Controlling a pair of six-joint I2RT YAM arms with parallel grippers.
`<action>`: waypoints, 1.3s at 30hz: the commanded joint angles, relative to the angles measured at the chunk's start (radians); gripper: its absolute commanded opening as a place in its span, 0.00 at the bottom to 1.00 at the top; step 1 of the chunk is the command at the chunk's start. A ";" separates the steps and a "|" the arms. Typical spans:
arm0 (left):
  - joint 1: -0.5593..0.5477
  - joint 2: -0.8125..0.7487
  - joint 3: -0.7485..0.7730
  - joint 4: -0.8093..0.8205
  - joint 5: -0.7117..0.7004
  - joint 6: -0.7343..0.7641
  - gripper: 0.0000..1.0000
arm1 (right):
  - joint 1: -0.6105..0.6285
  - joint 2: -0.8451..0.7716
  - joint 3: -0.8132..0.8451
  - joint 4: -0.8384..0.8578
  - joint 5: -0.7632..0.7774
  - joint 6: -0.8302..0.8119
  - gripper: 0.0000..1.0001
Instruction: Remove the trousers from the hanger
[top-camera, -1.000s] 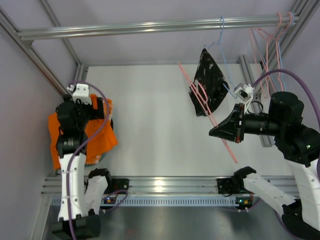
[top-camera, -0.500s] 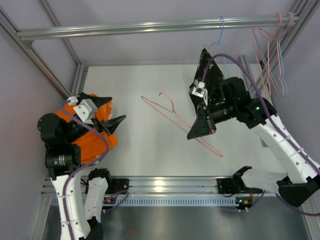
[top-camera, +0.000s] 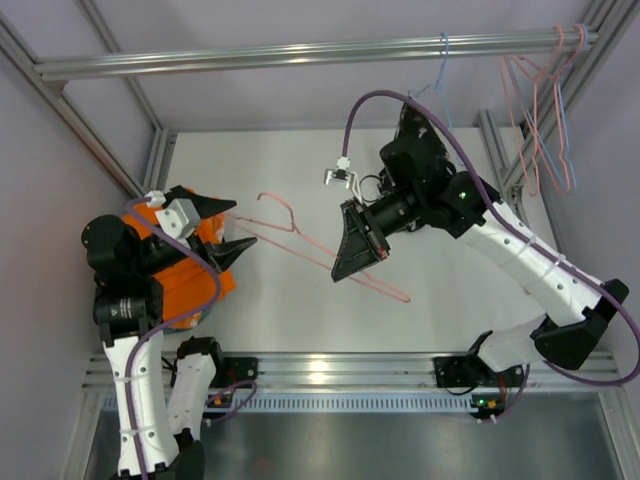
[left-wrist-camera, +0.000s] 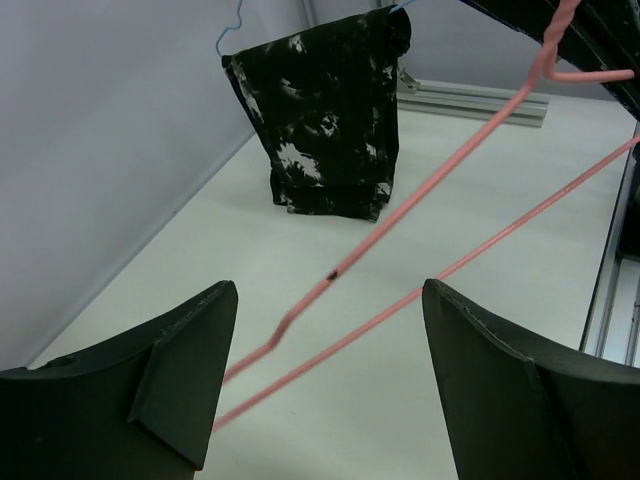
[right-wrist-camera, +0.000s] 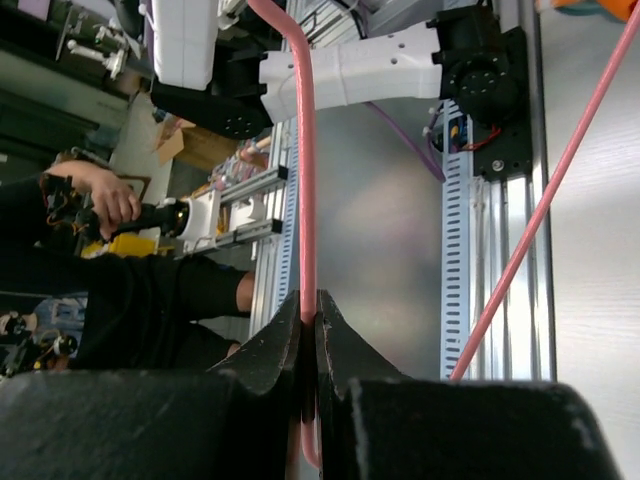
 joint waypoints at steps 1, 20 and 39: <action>0.001 0.007 -0.021 0.025 0.050 0.054 0.80 | 0.058 0.020 0.042 0.063 -0.042 0.022 0.00; -0.363 -0.005 -0.202 0.023 -0.314 0.185 0.34 | 0.122 0.150 0.098 0.091 -0.094 0.088 0.00; -0.367 -0.017 -0.072 -0.198 -0.453 0.217 0.00 | -0.042 0.011 0.302 -0.372 0.565 -0.432 0.99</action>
